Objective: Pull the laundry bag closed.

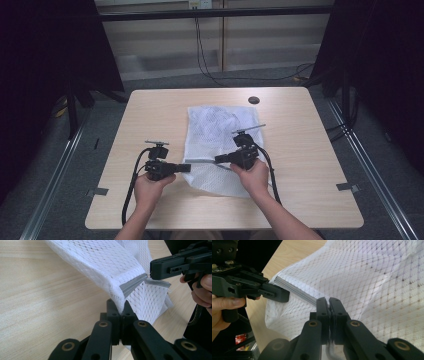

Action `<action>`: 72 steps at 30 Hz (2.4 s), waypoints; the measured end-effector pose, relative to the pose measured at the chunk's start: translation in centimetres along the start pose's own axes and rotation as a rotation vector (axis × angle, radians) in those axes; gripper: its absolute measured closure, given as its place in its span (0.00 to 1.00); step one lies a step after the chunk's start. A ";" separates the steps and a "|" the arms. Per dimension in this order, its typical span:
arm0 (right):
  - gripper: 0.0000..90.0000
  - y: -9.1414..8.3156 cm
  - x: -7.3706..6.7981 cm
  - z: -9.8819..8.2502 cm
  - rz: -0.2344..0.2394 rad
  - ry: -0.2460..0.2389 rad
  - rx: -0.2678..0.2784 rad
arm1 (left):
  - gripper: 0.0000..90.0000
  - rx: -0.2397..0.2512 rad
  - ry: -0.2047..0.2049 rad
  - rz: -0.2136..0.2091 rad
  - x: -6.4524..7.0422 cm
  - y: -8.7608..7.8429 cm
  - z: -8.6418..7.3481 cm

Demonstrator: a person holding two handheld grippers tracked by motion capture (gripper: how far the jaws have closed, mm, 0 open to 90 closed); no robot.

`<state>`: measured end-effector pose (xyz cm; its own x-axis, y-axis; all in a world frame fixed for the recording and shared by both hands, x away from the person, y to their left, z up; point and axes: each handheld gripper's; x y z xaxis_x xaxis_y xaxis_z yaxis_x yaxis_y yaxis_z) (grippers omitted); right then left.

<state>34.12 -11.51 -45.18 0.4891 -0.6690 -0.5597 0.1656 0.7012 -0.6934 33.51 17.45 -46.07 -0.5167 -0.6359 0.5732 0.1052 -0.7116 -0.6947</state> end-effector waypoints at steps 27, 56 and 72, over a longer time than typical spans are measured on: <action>0.97 -0.8 1.1 -0.3 -0.018 0.019 0.008 | 0.99 0.007 -0.014 0.010 -0.2 -0.2 -0.1; 0.97 -1.5 1.7 -0.7 -0.058 0.003 0.004 | 0.99 0.004 -0.016 0.016 -0.3 -0.5 -0.2; 0.97 -2.1 2.4 -1.0 -0.070 0.011 0.010 | 0.99 0.021 -0.031 0.024 -0.5 -0.9 -0.3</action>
<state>34.03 -14.85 -45.48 0.4668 -0.7188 -0.5152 0.2072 0.6553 -0.7264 33.44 18.51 -45.84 -0.4876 -0.6612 0.5701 0.1353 -0.7024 -0.6988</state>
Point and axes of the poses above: each handheld gripper's, and its own axes: y roughly forward along the jaws, z roughly out of its top, x roughly to its right, and after that the axes turned 8 degrees about -x, right-handed
